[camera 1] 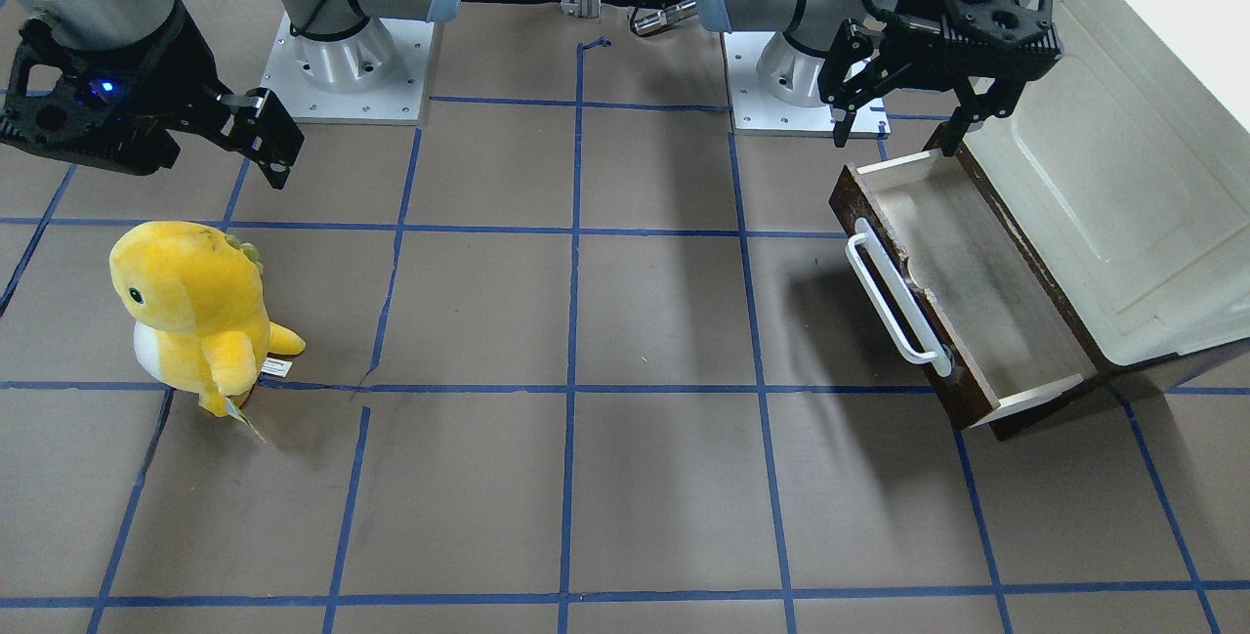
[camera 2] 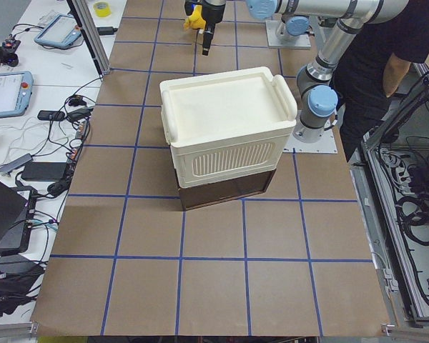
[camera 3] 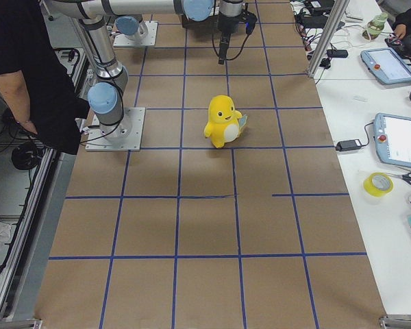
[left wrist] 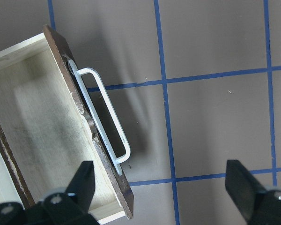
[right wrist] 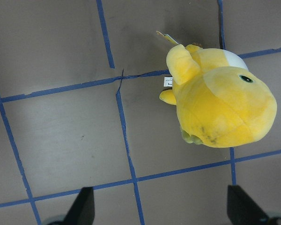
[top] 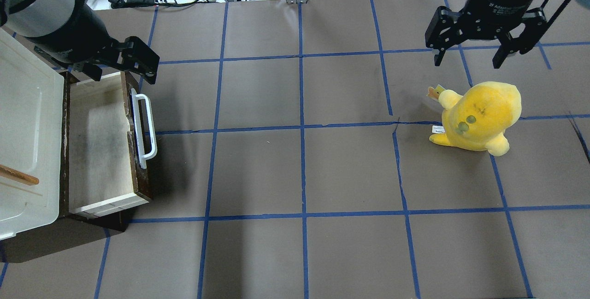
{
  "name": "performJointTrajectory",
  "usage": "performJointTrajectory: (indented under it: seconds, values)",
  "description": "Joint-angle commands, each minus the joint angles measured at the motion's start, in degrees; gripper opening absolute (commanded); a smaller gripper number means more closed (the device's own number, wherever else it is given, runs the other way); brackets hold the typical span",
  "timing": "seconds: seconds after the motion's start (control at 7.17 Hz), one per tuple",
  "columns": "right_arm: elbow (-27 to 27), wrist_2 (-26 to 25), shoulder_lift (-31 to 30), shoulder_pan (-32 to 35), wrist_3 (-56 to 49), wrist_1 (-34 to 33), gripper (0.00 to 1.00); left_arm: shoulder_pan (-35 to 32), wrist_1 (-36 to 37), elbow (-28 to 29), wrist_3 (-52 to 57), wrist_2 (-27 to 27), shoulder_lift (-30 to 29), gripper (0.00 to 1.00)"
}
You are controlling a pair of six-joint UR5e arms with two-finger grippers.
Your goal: Pull drawer sideways
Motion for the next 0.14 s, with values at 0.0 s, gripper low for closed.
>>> performJointTrajectory:
  seconds: [0.0]
  values:
    - [0.0,0.0,0.0,-0.1,0.0,0.0,1.00,0.0,1.7,-0.2,-0.5,-0.1,-0.1,1.00]
